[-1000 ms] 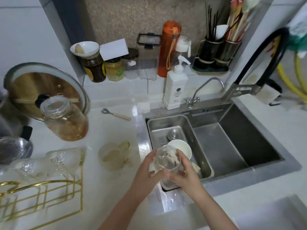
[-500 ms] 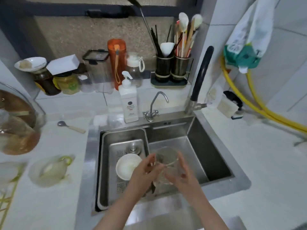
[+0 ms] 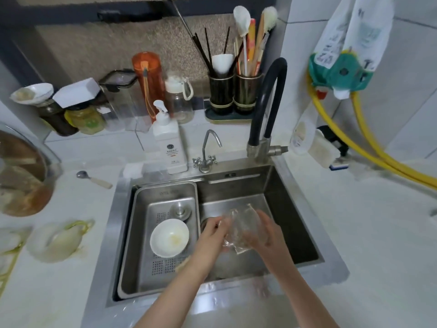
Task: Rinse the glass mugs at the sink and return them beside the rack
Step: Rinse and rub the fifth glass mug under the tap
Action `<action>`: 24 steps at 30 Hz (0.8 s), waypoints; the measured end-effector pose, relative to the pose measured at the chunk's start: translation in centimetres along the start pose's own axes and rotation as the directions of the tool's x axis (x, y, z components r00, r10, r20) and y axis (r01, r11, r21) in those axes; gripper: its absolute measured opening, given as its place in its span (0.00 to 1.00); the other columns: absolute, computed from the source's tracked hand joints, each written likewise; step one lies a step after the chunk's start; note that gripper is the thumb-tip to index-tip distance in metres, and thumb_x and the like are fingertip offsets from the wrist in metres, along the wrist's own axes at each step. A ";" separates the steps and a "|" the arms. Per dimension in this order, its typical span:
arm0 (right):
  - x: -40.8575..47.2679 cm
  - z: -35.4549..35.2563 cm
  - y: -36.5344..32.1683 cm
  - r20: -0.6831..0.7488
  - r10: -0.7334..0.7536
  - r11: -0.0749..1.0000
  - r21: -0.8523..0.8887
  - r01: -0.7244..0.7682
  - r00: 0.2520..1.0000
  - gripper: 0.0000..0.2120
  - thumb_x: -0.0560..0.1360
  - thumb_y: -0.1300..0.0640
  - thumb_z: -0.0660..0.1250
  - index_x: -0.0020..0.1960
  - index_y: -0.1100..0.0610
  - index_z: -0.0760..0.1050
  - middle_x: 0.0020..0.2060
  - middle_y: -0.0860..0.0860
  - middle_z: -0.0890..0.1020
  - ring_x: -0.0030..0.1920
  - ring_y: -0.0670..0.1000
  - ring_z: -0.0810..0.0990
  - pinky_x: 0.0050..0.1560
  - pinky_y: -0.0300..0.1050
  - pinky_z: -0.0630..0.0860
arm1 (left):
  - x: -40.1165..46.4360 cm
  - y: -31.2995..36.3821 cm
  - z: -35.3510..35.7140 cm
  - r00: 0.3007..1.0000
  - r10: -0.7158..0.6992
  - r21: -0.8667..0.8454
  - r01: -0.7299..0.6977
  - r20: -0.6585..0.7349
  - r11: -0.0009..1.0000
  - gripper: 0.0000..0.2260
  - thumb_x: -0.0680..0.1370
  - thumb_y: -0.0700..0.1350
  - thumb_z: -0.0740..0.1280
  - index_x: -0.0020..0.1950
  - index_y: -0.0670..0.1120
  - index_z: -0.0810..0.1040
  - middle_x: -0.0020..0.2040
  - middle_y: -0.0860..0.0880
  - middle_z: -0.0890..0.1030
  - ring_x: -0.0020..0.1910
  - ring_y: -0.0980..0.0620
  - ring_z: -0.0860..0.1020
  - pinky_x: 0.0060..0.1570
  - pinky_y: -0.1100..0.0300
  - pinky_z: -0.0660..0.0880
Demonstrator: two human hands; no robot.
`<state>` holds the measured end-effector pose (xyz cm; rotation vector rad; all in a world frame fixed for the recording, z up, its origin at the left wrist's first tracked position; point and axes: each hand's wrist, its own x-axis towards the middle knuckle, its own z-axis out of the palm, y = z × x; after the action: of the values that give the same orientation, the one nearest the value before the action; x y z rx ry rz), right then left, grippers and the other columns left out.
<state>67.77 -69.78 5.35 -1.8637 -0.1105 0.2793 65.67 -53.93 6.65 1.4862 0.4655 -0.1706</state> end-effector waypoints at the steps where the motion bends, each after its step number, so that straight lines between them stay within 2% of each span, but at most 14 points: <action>1: 0.4 0.0 0.5 0.021 0.001 1.000 -0.021 -0.001 1.000 0.32 0.68 0.38 0.72 0.68 0.46 0.67 0.60 0.48 0.77 0.61 0.53 0.78 0.60 0.62 0.75 | 0.2 0.4 -0.1 1.000 0.001 0.011 -0.001 0.003 1.000 0.12 0.78 0.55 0.63 0.54 0.48 0.77 0.51 0.46 0.79 0.46 0.53 0.80 0.38 0.61 0.78; 3: 0.4 0.1 -0.1 0.032 0.020 1.000 0.012 -0.020 0.999 0.34 0.67 0.39 0.74 0.69 0.43 0.66 0.62 0.46 0.75 0.63 0.49 0.76 0.63 0.56 0.74 | 0.5 1.0 -0.2 1.000 -0.003 0.041 0.002 0.025 0.999 0.16 0.79 0.56 0.60 0.57 0.46 0.77 0.46 0.50 0.80 0.38 0.57 0.80 0.36 0.63 0.77; 5: 0.4 0.3 -0.7 0.000 0.055 0.997 0.054 -0.055 0.998 0.30 0.67 0.45 0.75 0.65 0.40 0.66 0.59 0.40 0.75 0.60 0.43 0.77 0.60 0.45 0.75 | 0.6 1.3 -0.3 0.998 0.014 0.056 -0.017 0.061 0.998 0.18 0.78 0.57 0.60 0.62 0.48 0.73 0.47 0.53 0.80 0.37 0.57 0.80 0.42 0.60 0.79; 7: 0.8 0.3 -1.2 -0.039 0.083 0.995 0.058 -0.081 0.996 0.24 0.68 0.49 0.74 0.59 0.39 0.67 0.55 0.38 0.76 0.56 0.40 0.78 0.54 0.38 0.76 | 0.9 1.1 -0.5 0.990 0.100 0.062 -0.106 0.101 0.992 0.22 0.78 0.56 0.62 0.71 0.57 0.65 0.52 0.53 0.78 0.43 0.55 0.80 0.49 0.57 0.78; 8: 1.3 0.3 -1.4 -0.062 0.083 0.995 0.056 -0.080 0.995 0.23 0.69 0.51 0.74 0.59 0.40 0.67 0.54 0.37 0.76 0.56 0.41 0.78 0.50 0.35 0.75 | 1.3 1.0 -0.7 0.980 0.154 0.091 -0.165 0.124 0.982 0.23 0.77 0.55 0.63 0.71 0.62 0.61 0.52 0.51 0.78 0.46 0.55 0.80 0.52 0.55 0.77; 9: 1.9 0.5 -1.8 -0.077 0.084 0.995 0.058 -0.080 0.993 0.24 0.70 0.52 0.73 0.61 0.41 0.66 0.55 0.37 0.75 0.57 0.42 0.78 0.49 0.33 0.74 | 1.6 0.8 -1.0 0.968 0.198 0.126 -0.218 0.152 0.968 0.24 0.77 0.55 0.64 0.70 0.68 0.59 0.52 0.50 0.78 0.48 0.55 0.80 0.54 0.53 0.77; 11: 2.6 0.9 -2.9 -0.081 0.098 0.995 0.039 -0.095 0.992 0.28 0.72 0.49 0.71 0.68 0.44 0.63 0.60 0.38 0.71 0.61 0.43 0.73 0.53 0.33 0.70 | 2.5 0.7 -1.7 0.949 0.246 0.179 -0.282 0.197 0.943 0.25 0.76 0.55 0.65 0.67 0.74 0.58 0.51 0.53 0.79 0.47 0.54 0.80 0.56 0.50 0.78; 13: 2.8 1.2 -3.3 -0.047 0.101 0.995 0.018 -0.100 0.994 0.30 0.72 0.48 0.70 0.70 0.42 0.61 0.59 0.35 0.69 0.60 0.38 0.71 0.50 0.30 0.71 | 3.3 0.7 -2.4 0.938 0.273 0.178 -0.312 0.213 0.933 0.25 0.78 0.52 0.65 0.67 0.73 0.58 0.50 0.54 0.80 0.45 0.56 0.80 0.53 0.53 0.79; 15: 2.7 1.3 -3.3 -0.021 0.091 0.996 -0.011 -0.091 0.996 0.29 0.73 0.52 0.71 0.68 0.41 0.61 0.56 0.32 0.69 0.54 0.30 0.73 0.45 0.25 0.72 | 4.0 1.0 -2.8 0.935 0.281 0.205 -0.325 0.215 0.923 0.23 0.79 0.48 0.62 0.69 0.67 0.59 0.43 0.55 0.79 0.38 0.62 0.78 0.44 0.64 0.77; 17: 2.5 1.3 -3.0 -0.025 0.090 0.995 -0.033 -0.091 0.996 0.29 0.73 0.56 0.71 0.68 0.42 0.61 0.56 0.33 0.70 0.50 0.25 0.72 0.45 0.20 0.70 | 4.3 1.4 -2.9 0.938 0.272 0.251 -0.322 0.212 0.913 0.21 0.80 0.47 0.61 0.71 0.62 0.61 0.35 0.56 0.76 0.31 0.65 0.74 0.36 0.69 0.72; 20: 2.1 1.3 -3.1 -0.049 0.099 0.990 -0.092 -0.103 0.994 0.29 0.73 0.52 0.70 0.69 0.43 0.61 0.59 0.39 0.71 0.56 0.37 0.74 0.49 0.24 0.72 | 4.3 1.5 -2.4 0.961 0.205 0.233 -0.246 0.184 0.941 0.16 0.80 0.47 0.62 0.66 0.61 0.67 0.39 0.52 0.79 0.33 0.60 0.78 0.34 0.64 0.78; 22: 2.1 1.1 -3.4 -0.071 0.120 0.980 -0.150 -0.129 0.990 0.32 0.72 0.45 0.69 0.72 0.44 0.61 0.62 0.44 0.73 0.61 0.46 0.74 0.56 0.34 0.72 | 4.5 1.7 -2.1 0.981 0.128 0.206 -0.156 0.145 0.966 0.13 0.80 0.49 0.62 0.64 0.58 0.70 0.44 0.48 0.81 0.36 0.51 0.82 0.34 0.60 0.80; 24: 2.7 0.6 -3.3 -0.102 0.126 0.960 -0.239 -0.147 0.987 0.34 0.70 0.40 0.68 0.73 0.43 0.60 0.63 0.47 0.76 0.60 0.49 0.77 0.60 0.44 0.74 | 5.0 2.0 -1.8 0.989 0.037 0.172 -0.062 0.146 0.983 0.11 0.80 0.50 0.62 0.63 0.55 0.71 0.46 0.47 0.80 0.34 0.47 0.82 0.31 0.59 0.79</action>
<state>70.40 -67.61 7.93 -2.1317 0.0452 0.2908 70.58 -51.10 6.42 1.6447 0.3038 -0.2822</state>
